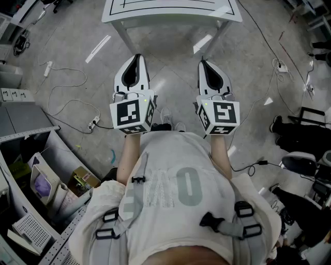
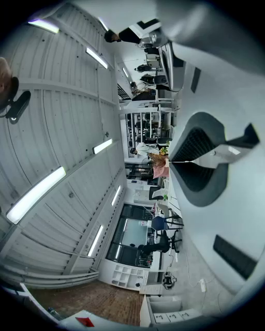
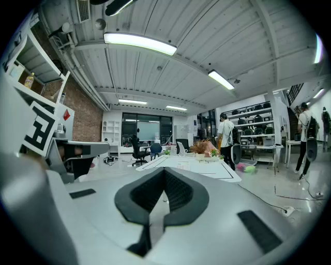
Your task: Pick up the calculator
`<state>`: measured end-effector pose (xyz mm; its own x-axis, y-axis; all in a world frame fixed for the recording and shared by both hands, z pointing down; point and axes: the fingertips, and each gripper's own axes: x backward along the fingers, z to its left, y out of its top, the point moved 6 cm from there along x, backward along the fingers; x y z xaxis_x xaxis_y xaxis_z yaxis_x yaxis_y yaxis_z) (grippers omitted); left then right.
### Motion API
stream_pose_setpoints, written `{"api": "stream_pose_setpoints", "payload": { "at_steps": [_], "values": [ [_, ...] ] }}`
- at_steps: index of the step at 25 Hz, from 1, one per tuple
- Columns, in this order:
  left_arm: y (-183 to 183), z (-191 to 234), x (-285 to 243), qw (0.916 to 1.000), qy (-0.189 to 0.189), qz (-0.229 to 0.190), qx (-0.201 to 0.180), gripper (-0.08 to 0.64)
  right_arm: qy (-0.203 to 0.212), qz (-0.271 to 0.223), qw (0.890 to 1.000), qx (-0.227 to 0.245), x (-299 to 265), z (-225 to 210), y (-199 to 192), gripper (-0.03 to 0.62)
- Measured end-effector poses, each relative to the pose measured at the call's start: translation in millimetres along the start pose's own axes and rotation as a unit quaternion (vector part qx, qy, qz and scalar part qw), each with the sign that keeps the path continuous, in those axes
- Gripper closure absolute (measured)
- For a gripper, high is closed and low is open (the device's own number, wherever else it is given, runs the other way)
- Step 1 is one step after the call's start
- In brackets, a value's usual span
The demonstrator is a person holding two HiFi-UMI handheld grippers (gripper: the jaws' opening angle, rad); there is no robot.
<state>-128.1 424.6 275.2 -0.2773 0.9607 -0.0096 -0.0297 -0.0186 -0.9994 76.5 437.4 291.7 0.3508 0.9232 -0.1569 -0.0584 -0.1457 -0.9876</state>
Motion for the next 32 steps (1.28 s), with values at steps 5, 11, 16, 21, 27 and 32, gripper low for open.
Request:
{"api": "stream_pose_setpoints", "payload": {
  "at_steps": [5, 11, 16, 21, 27, 32],
  "values": [
    [-0.6, 11.5, -12.1, 1.0, -0.002, -0.004, 0.006, 0.538, -0.003, -0.003, 1.0, 0.005, -13.1, 0.9, 1.6, 0.589],
    [1.6, 20.9, -31.4, 0.9999, -0.012, -0.009, 0.007, 0.538, -0.001, -0.005, 1.0, -0.005, -33.7, -2.8, 5.9, 0.589],
    [-3.0, 38.2, -44.0, 0.9997, -0.011, -0.01, 0.021, 0.538, -0.003, -0.008, 1.0, -0.011, -51.3, -3.1, 9.4, 0.589],
    [-6.2, 56.4, -51.3, 0.9995, -0.002, -0.012, 0.031, 0.538, -0.005, 0.002, 1.0, -0.023, -59.4, 0.1, 2.6, 0.589],
    [-12.3, 70.2, -67.0, 0.9994, 0.001, -0.006, 0.033, 0.538, -0.011, 0.008, 1.0, -0.029, -72.1, -5.3, -1.1, 0.588],
    [-14.4, 75.1, -92.0, 0.9998, 0.006, -0.006, 0.016, 0.538, -0.009, -0.002, 1.0, -0.015, -101.7, -16.8, -1.1, 0.588]
  ]
}}
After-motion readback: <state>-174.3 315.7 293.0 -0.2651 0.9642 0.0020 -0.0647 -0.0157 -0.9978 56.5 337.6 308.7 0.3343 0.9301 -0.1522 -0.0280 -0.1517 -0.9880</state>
